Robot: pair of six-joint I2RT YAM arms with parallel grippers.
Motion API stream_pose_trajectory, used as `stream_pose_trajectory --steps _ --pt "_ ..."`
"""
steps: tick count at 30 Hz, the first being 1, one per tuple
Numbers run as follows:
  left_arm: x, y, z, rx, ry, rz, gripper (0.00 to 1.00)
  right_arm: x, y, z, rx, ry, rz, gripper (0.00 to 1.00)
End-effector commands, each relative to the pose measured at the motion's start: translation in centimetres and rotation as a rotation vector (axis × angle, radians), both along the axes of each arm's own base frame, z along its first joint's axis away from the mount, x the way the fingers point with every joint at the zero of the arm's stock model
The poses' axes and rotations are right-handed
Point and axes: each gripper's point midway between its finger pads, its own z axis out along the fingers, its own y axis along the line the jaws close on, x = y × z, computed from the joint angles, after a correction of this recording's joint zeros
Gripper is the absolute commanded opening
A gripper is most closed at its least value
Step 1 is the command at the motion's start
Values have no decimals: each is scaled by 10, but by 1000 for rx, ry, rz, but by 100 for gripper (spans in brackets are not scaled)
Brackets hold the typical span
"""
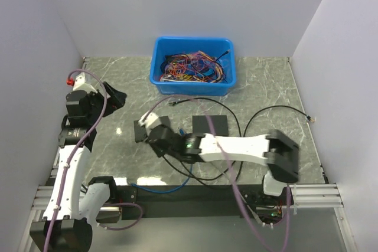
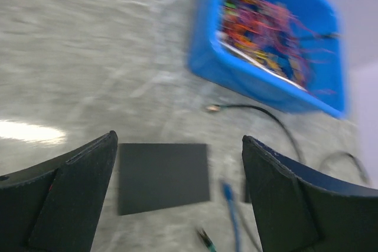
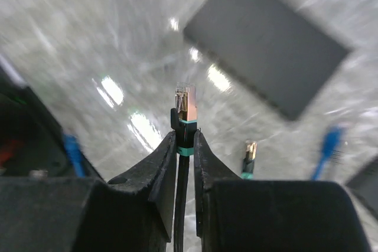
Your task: Insert the plug into the switch port
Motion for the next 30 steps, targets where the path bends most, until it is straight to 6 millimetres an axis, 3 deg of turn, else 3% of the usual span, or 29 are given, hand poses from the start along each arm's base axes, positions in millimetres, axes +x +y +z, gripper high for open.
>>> stream_pose_trajectory --steps 1,2,4,6,9,16,19,30 --pt "-4 -47 27 -152 -118 -237 92 24 -18 70 206 -61 -73 0" --pt "-6 -52 22 -177 -121 -257 92 38 -29 76 244 -45 -118 0" --pt "-9 -64 27 -230 -158 -309 92 40 -44 89 329 0 -104 0" --pt "-13 -73 18 -268 -152 -343 91 52 -62 94 396 36 -129 0" --pt "-20 -94 19 -341 -185 -434 89 53 -73 100 451 52 -124 0" --pt "-41 -157 28 -418 -238 -612 87 44 -72 106 514 98 -91 0" --pt "-43 -171 30 -416 -243 -641 85 40 -70 108 547 125 -67 0" --pt "-46 -188 9 -433 -197 -666 68 31 -74 120 687 202 22 0"
